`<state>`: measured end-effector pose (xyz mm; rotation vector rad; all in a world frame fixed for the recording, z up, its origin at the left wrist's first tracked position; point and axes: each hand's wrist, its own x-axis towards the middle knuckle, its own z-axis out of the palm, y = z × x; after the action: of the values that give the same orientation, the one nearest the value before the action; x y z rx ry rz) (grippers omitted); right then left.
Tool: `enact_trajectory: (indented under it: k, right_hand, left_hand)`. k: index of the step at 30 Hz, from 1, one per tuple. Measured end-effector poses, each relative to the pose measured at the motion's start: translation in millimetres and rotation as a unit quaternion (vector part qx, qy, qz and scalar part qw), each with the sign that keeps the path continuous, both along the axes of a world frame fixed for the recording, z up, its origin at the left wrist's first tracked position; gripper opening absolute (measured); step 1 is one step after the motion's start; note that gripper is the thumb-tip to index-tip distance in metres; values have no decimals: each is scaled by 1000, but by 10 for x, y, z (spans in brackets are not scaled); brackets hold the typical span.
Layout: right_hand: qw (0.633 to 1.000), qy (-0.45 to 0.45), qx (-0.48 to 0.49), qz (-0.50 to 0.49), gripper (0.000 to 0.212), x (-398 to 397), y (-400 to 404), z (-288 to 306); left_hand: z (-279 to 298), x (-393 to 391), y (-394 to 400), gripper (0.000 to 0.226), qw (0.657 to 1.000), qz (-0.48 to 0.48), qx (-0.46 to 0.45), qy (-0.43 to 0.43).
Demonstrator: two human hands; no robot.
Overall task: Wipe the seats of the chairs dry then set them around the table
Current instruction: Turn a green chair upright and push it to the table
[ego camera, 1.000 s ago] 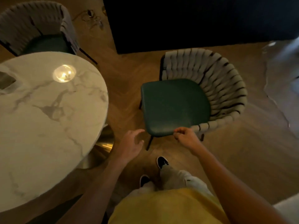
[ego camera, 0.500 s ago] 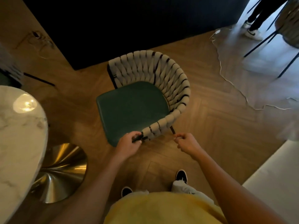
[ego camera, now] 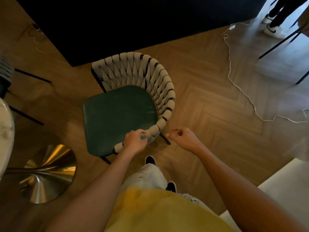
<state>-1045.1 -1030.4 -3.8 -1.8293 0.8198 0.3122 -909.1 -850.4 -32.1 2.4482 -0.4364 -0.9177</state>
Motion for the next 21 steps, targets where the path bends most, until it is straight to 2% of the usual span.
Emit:
enact_trajectory:
  k: [3, 6, 8, 11, 14, 17, 21]
  right_hand:
    - [999, 4, -15, 39, 51, 221, -238, -32]
    - [996, 12, -40, 82, 51, 490, -503, -82]
    - [993, 18, -54, 103, 57, 650, -678, -104]
    - [982, 32, -98, 157, 68, 882, -914, -148]
    - [950, 60, -191, 238, 77, 1134, -1115, -204]
    - [892, 51, -294, 339, 84, 1377, -1326, -306]
    - [832, 39, -338, 438, 91, 1675, -1624, -464]
  left_hand:
    - [-104, 141, -309, 36, 999, 9, 39, -7]
    - [-230, 355, -666, 42, 999, 2, 39, 9]
    - [-289, 466, -902, 46, 998, -18, 37, 39]
    - [-389, 543, -1187, 58, 990, -28, 42, 130]
    - [-554, 606, -1381, 61, 979, -33, 51, 196]
    - [-592, 657, -1525, 71, 970, -17, 71, 232]
    - [-749, 661, -1663, 93, 961, 11, 90, 261]
